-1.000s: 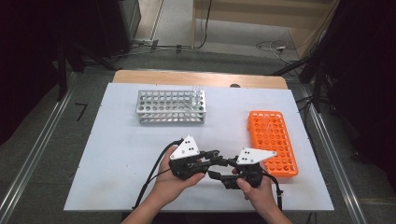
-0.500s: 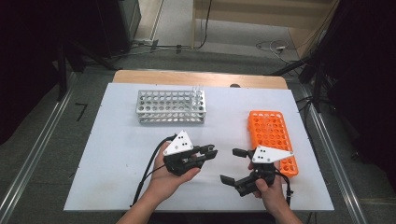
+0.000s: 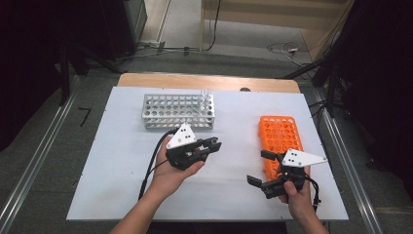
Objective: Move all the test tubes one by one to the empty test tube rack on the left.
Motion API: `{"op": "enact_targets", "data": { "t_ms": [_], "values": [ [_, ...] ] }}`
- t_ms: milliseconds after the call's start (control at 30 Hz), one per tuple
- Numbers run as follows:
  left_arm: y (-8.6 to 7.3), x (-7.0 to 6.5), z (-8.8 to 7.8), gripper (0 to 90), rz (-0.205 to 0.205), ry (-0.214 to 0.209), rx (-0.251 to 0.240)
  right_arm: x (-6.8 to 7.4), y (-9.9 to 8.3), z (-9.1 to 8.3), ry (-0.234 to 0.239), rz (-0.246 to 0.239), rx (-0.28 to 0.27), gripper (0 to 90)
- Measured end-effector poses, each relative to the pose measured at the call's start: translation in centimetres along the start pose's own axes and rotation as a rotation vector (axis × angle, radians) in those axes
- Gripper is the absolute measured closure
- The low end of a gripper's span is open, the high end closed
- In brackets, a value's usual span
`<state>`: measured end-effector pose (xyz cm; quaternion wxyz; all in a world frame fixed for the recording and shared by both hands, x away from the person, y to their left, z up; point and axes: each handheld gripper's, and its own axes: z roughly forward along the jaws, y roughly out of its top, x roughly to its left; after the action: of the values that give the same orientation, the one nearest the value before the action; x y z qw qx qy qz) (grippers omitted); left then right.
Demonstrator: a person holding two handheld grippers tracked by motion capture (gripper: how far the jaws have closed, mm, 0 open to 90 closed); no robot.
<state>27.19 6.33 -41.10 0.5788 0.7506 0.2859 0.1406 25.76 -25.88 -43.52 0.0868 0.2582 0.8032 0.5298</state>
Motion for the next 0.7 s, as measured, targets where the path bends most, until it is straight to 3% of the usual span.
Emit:
{"op": "enact_targets", "data": {
  "t_ms": [700],
  "values": [
    [2.7, 5.9, 1.2, 76.1, 0.007, 0.132, -0.022, -2.6, -0.8, -1.9, -0.088, 0.042, -0.013, 0.0]
  ]
}}
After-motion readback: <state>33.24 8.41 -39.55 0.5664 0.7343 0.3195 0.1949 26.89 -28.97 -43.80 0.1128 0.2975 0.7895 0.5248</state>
